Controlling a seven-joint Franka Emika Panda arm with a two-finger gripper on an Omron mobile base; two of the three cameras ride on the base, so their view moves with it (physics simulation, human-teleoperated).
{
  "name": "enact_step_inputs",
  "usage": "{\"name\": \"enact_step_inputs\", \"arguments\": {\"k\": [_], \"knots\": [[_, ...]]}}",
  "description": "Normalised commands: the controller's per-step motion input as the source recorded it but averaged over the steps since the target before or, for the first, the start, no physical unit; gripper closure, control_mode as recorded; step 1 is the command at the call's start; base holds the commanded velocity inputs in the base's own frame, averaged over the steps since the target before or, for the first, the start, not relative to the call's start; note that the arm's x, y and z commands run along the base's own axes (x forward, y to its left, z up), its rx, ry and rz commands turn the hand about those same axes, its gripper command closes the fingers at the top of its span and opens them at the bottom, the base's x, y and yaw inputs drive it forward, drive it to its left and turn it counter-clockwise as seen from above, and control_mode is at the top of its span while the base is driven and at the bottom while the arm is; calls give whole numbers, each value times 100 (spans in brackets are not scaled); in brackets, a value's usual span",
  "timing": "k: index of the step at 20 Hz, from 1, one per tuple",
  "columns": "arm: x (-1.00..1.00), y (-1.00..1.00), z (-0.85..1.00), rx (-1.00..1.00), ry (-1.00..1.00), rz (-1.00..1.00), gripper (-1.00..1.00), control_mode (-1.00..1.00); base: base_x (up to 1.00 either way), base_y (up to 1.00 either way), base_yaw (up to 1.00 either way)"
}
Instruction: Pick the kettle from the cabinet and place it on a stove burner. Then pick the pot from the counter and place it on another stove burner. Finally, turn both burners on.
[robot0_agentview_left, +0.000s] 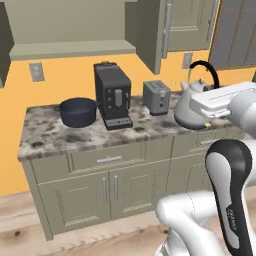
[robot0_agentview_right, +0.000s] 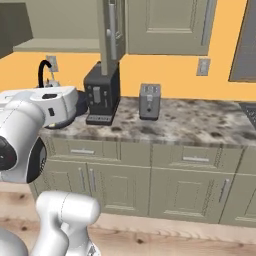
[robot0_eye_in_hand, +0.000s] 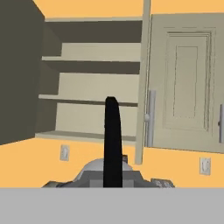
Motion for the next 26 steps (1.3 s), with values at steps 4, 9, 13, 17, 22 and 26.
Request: {"name": "enact_step_inputs", "arguments": {"k": [4, 9, 13, 17, 22, 26], "knots": [[0, 0, 0, 0, 0, 0, 100, 100, -32, -33, -22], [0, 0, 0, 0, 0, 0, 100, 100, -17, -19, -29], [0, 0, 0, 0, 0, 0, 100, 100, -19, -13, -31], [0, 0, 0, 0, 0, 0, 100, 100, -15, -10, -32], [0, 0, 0, 0, 0, 0, 100, 100, -7, -15, -33], [0, 0, 0, 0, 0, 0, 100, 100, -3, -17, -32]]}}
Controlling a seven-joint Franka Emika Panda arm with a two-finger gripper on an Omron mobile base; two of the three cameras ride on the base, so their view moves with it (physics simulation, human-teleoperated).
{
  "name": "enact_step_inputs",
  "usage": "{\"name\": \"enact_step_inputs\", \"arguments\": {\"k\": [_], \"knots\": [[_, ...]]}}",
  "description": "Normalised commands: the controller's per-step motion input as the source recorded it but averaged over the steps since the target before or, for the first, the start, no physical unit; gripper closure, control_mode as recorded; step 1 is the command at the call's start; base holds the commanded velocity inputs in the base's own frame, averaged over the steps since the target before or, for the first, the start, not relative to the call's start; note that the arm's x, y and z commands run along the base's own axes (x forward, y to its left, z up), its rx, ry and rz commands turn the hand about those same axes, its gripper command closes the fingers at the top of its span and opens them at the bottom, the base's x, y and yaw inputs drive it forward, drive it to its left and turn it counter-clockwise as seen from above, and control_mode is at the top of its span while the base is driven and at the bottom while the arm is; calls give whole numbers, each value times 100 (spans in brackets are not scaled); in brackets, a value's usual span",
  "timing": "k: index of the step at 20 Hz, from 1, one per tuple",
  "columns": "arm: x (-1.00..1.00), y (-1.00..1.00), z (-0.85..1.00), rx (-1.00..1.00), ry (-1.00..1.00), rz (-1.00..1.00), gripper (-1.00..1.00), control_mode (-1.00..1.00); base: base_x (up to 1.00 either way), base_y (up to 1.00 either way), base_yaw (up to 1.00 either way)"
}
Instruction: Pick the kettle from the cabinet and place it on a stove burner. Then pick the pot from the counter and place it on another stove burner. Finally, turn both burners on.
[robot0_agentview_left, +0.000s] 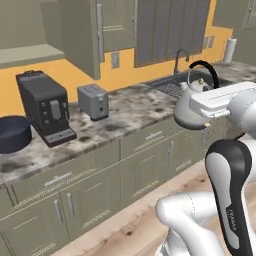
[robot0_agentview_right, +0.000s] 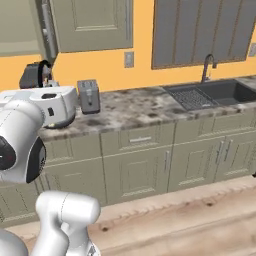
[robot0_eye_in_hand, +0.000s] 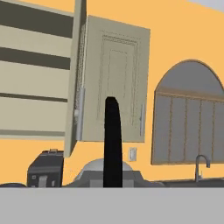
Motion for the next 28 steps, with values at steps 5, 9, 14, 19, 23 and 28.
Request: {"name": "enact_step_inputs", "arguments": {"k": [5, 9, 14, 19, 23, 28], "knots": [[0, 0, 0, 0, 0, 0, 100, 100, -4, -15, -32], [0, 0, 0, 0, 0, 0, 100, 100, -3, -13, -30], [0, 0, 0, 0, 0, 0, 100, 100, -1, -15, -26], [0, 0, 0, 0, 0, 0, 100, 100, -1, -18, -27], [0, 0, 0, 0, 0, 0, 100, 100, -1, -12, -35], [0, 0, 0, 0, 0, 0, 100, 100, -1, -3, -31]]}}
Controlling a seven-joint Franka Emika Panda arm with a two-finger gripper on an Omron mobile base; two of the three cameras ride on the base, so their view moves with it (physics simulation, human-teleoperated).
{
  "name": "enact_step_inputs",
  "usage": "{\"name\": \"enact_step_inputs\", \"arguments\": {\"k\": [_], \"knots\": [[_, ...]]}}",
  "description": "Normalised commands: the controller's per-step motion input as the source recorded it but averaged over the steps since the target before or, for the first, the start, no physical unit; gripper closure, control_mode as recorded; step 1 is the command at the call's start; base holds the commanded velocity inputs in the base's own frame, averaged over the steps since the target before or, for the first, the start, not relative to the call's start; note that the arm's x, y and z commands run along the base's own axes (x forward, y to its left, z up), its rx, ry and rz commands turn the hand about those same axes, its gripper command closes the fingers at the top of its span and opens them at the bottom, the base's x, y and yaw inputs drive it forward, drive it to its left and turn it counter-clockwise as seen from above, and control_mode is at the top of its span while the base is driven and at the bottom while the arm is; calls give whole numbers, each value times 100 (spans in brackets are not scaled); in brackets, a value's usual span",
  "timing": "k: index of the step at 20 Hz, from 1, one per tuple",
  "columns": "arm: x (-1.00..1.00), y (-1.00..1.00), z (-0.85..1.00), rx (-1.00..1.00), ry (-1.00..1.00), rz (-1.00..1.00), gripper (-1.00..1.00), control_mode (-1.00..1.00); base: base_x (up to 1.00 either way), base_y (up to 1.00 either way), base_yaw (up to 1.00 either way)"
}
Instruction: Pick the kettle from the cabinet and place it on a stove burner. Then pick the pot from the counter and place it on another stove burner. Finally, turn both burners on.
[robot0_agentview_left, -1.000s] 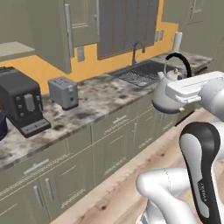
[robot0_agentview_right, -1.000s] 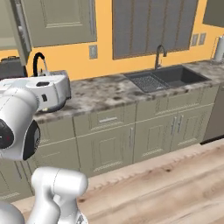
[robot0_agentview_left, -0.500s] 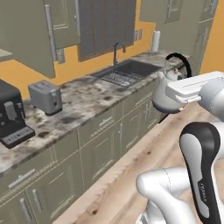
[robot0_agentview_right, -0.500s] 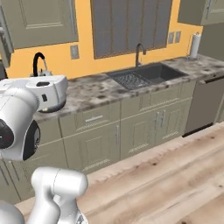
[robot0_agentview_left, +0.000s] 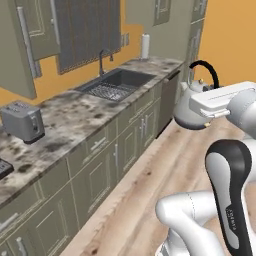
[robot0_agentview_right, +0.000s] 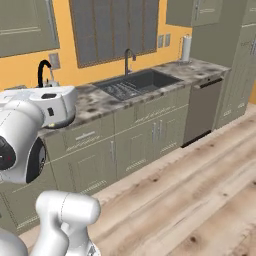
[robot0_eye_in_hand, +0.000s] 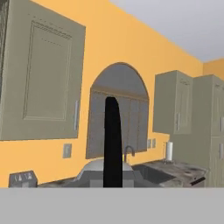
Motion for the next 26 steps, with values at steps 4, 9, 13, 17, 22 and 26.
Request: {"name": "enact_step_inputs", "arguments": {"k": [4, 9, 13, 17, 22, 26], "knots": [[0, 0, 0, 0, 0, 0, 100, 100, 0, 1, -26], [0, 0, 0, 0, 0, 0, 100, 100, 0, 1, -27], [0, 0, 0, 0, 0, 0, 100, 100, 0, 0, -26], [0, 0, 0, 0, 0, 0, 100, 100, 0, 0, -29], [0, 0, 0, 0, 0, 0, 100, 100, 0, 0, -31], [0, 0, 0, 0, 0, 0, 100, 100, 0, 0, -31]]}}
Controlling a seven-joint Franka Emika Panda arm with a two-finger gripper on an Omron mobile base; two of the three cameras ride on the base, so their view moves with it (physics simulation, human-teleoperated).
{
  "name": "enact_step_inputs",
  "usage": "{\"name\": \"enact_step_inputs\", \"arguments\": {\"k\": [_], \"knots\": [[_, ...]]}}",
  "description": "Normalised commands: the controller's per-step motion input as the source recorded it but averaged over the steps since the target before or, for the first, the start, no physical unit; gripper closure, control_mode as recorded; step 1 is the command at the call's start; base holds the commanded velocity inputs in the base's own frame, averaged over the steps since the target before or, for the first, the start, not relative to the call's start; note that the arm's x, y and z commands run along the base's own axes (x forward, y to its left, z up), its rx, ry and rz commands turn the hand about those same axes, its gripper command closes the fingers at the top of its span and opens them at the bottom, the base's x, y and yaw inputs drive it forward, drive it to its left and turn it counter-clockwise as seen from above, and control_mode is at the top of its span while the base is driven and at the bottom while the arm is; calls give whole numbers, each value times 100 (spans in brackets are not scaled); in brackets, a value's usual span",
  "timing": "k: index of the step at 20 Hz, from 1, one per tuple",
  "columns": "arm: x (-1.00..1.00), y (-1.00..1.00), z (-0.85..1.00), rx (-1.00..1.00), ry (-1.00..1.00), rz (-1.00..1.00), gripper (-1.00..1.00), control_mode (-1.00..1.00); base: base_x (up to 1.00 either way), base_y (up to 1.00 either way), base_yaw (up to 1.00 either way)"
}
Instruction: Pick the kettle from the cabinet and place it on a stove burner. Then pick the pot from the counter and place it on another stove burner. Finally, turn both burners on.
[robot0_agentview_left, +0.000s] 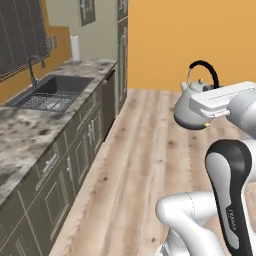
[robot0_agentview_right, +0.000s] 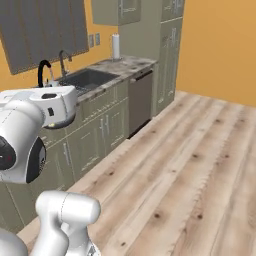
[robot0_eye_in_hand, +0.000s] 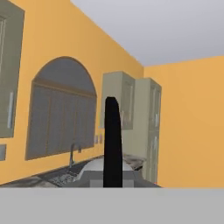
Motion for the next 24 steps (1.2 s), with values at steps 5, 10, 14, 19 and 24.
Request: {"name": "enact_step_inputs", "arguments": {"k": [5, 10, 14, 19, 24], "knots": [[0, 0, 0, 0, 0, 0, 100, 100, 0, 0, -31], [0, 0, 0, 0, 0, 0, 100, 100, 0, 0, -30], [0, 0, 0, 0, 0, 0, 100, 100, 0, 0, -30], [0, 0, 0, 0, 0, 0, 100, 100, 0, 0, -29], [0, 0, 0, 0, 0, 0, 100, 100, 3, 0, -27]]}}
